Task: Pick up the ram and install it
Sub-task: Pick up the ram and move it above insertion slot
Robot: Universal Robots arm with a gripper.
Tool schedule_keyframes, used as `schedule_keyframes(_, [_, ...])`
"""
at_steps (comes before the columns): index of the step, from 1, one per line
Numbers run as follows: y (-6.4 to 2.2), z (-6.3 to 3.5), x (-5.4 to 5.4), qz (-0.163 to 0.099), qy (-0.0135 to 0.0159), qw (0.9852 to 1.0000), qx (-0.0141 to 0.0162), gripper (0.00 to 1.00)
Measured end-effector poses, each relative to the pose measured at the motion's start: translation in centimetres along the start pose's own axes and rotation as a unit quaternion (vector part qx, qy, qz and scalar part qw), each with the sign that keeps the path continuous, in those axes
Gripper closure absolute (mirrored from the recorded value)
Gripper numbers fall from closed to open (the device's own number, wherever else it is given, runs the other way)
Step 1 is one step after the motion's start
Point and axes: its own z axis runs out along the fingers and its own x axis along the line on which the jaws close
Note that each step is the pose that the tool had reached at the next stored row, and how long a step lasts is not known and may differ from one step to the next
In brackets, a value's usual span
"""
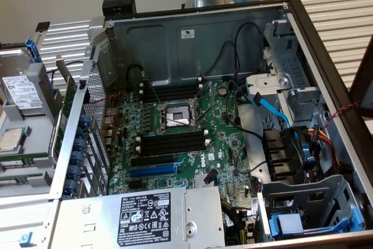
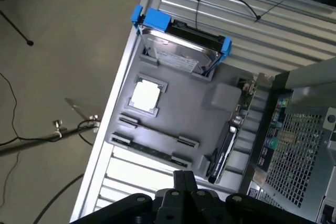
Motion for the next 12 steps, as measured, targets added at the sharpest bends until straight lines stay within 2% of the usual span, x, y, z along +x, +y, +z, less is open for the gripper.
schedule_keyframes(3, [0.00, 0.01, 0.00, -0.027, 0.0013, 0.9996, 0.0000, 0.89])
schedule_keyframes(6, [0.00, 0.03, 0.00, -0.054, 0.0026, 0.9985, -0.0001, 0.89])
schedule_keyframes(10, [-0.01, 0.06, 0.00, -0.091, 0.0044, 0.9959, -0.0001, 0.89])
schedule_keyframes(12, [-0.01, 0.07, 0.00, -0.109, 0.0053, 0.9940, -0.0001, 0.89])
